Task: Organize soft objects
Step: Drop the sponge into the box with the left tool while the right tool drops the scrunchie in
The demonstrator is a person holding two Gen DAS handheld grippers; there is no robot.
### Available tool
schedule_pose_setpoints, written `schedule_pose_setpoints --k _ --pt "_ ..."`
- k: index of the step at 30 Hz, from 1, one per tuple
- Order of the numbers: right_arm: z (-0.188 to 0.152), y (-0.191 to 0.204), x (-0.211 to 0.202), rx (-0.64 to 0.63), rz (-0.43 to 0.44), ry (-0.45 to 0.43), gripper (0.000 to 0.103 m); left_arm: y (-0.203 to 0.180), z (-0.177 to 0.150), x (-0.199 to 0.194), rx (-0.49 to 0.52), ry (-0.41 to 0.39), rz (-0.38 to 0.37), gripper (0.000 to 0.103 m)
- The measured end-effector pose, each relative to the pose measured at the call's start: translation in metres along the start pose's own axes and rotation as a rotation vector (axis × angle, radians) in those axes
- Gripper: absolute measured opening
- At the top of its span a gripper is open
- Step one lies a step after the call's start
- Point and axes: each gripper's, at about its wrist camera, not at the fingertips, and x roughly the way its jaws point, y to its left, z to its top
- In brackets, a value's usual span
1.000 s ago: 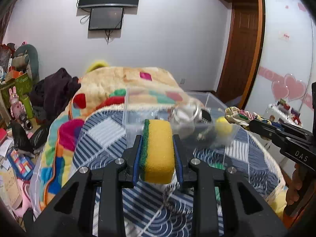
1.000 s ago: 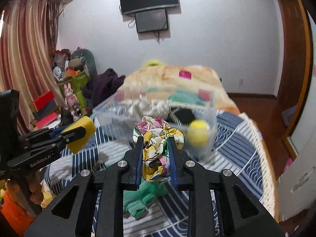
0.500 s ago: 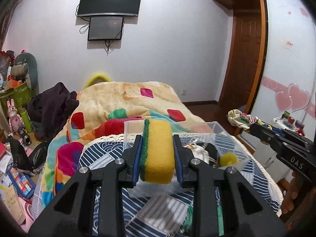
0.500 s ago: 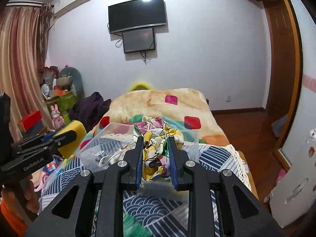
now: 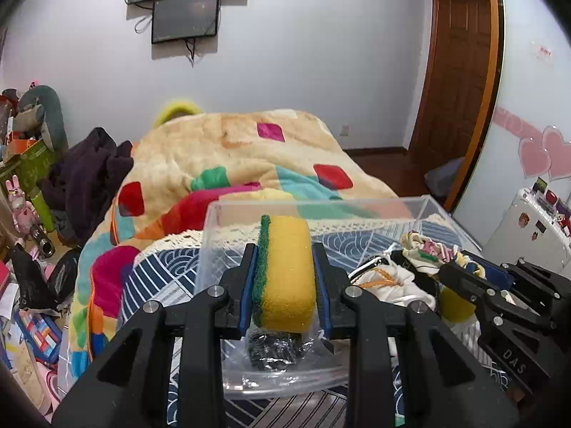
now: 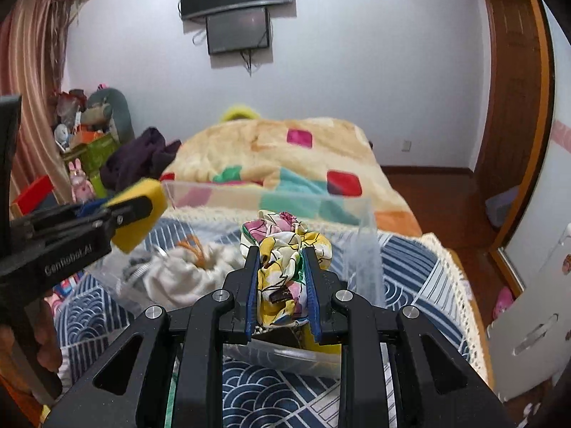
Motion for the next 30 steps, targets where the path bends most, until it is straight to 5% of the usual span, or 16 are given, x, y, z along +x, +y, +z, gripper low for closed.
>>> schedule_pose_setpoints --k 5,11,20,24,30 --pt "-0.002 -0.002 0.001 0.005 0.021 0.026 0.021 -0.003 -0.006 0.009 -0.004 0.050 -0.015 0.030" --pt "-0.003 -0.002 -0.002 -0.004 0.018 0.031 0.025 -0.007 -0.010 -0.001 0.012 0.034 -0.010 0.050" --pt "-0.001 -0.005 -0.018 -0.019 0.005 0.002 0.043 -0.009 -0.017 -0.040 0.017 -0.035 -0.017 0.069" --pt "0.002 -0.004 -0.033 -0.029 -0.003 -0.031 0.050 -0.011 -0.021 -0.061 0.020 -0.078 -0.005 0.090" --pt "0.000 0.000 -0.059 -0.051 -0.004 -0.101 0.067 -0.013 -0.032 -0.089 0.025 -0.119 -0.014 0.099"
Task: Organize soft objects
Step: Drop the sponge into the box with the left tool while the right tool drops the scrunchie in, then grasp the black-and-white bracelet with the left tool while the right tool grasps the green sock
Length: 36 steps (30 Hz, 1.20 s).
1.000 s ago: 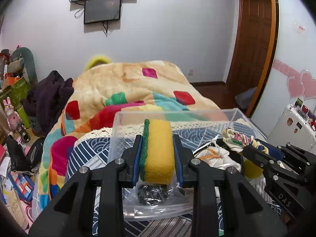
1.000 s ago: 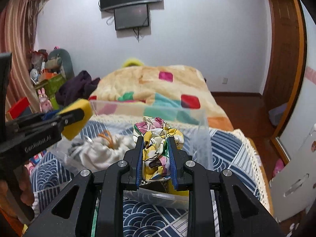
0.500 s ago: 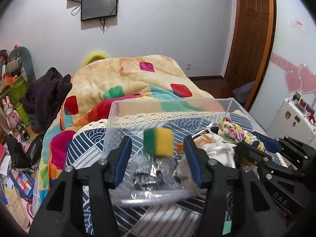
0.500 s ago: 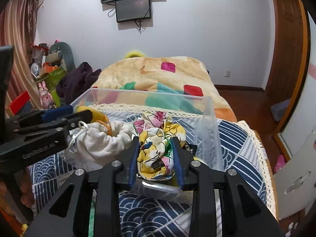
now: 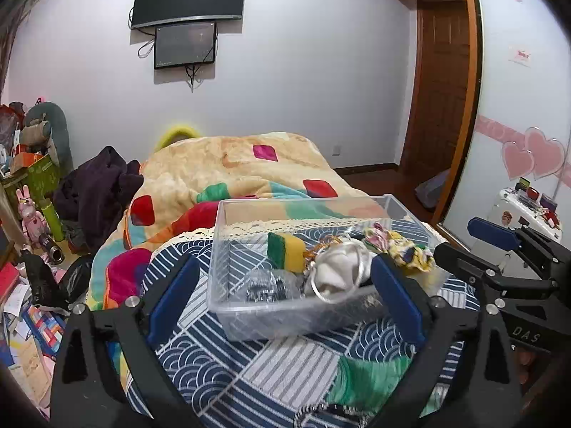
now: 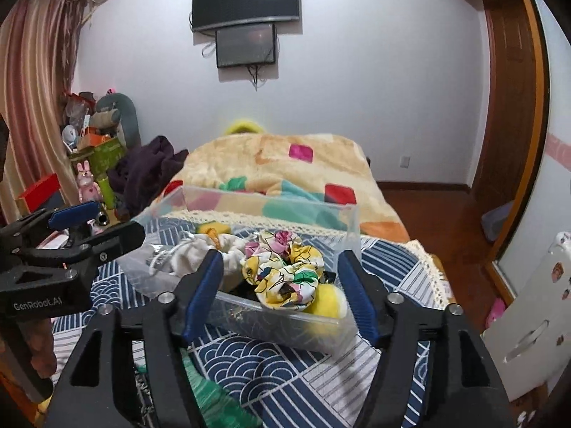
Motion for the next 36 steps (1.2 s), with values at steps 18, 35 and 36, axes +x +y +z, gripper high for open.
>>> schedule_pose_setpoints --k 18,35,36 --pt "-0.060 0.031 0.017 -0.045 0.114 0.175 0.074 0.007 -0.102 0.002 -0.034 0.224 -0.012 0.100" --pt "-0.087 0.035 0.022 -0.050 0.168 0.251 0.037 -0.004 -0.123 0.000 0.030 0.218 -0.059 0.011" --pt "-0.086 0.036 0.021 -0.053 0.169 0.247 0.034 -0.005 -0.123 -0.001 0.029 0.218 -0.064 0.008"
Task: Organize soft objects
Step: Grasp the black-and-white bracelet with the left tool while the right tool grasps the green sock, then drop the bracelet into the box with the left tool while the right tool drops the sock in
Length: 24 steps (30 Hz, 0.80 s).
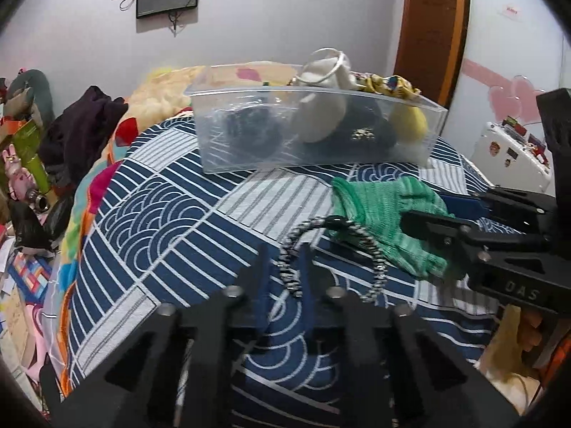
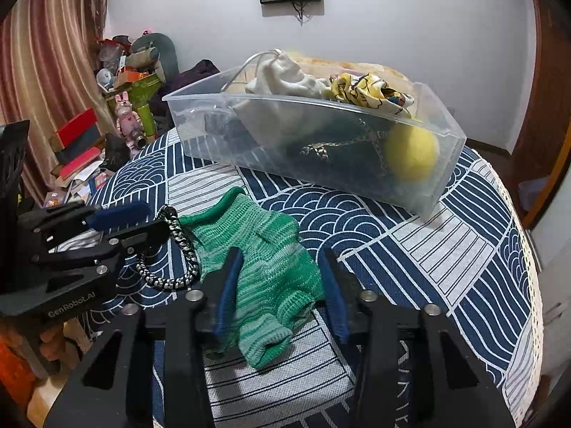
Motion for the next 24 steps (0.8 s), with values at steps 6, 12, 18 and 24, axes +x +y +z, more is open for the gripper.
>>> schedule_pose_setpoints --k 6,12,18,24 --pt "0.003 -0.003 -0.005 0.010 -0.011 -0.032 0.027 0.006 0.003 -0.003 -0.037 -0.004 -0.005 0.006" --pt "0.010 -0.010 -0.022 0.036 -0.030 -0.089 0.026 0.012 0.017 -0.023 -0.040 -0.069 0.012 0.006" --pt "0.025 -0.017 -0.046 0.051 -0.065 -0.175 0.026 0.018 0.048 -0.038 -0.045 -0.155 0.028 0.006" --pt "0.047 -0.027 -0.066 0.070 -0.111 -0.267 0.026 0.019 0.083 -0.044 -0.029 -0.233 0.058 0.006"
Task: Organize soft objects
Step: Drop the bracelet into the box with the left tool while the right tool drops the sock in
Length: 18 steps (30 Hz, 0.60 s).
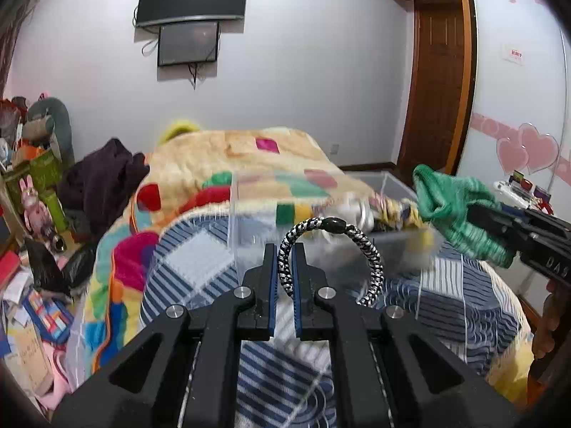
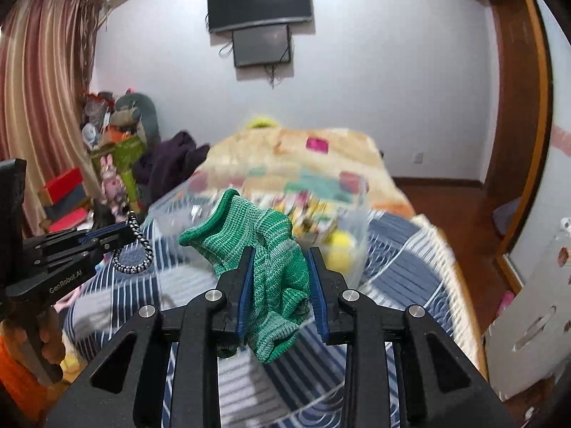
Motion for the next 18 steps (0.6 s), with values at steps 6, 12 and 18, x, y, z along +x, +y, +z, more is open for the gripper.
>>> schedule_pose_setpoints --k 6,12,18 --pt "0.028 -0.001 0.006 0.024 -0.055 -0.082 0.026 0.004 0.029 0.015 0.006 -0.034 0.041 0.006" --pt "0.035 0.005 0.030 0.039 -0.058 -0.069 0.026 0.014 0.038 0.038 -0.024 -0.024 0.082 0.006" --pt "0.023 0.013 0.057 0.029 -0.048 0.010 0.026 0.016 0.034 0.070 -0.036 0.025 0.104 0.006"
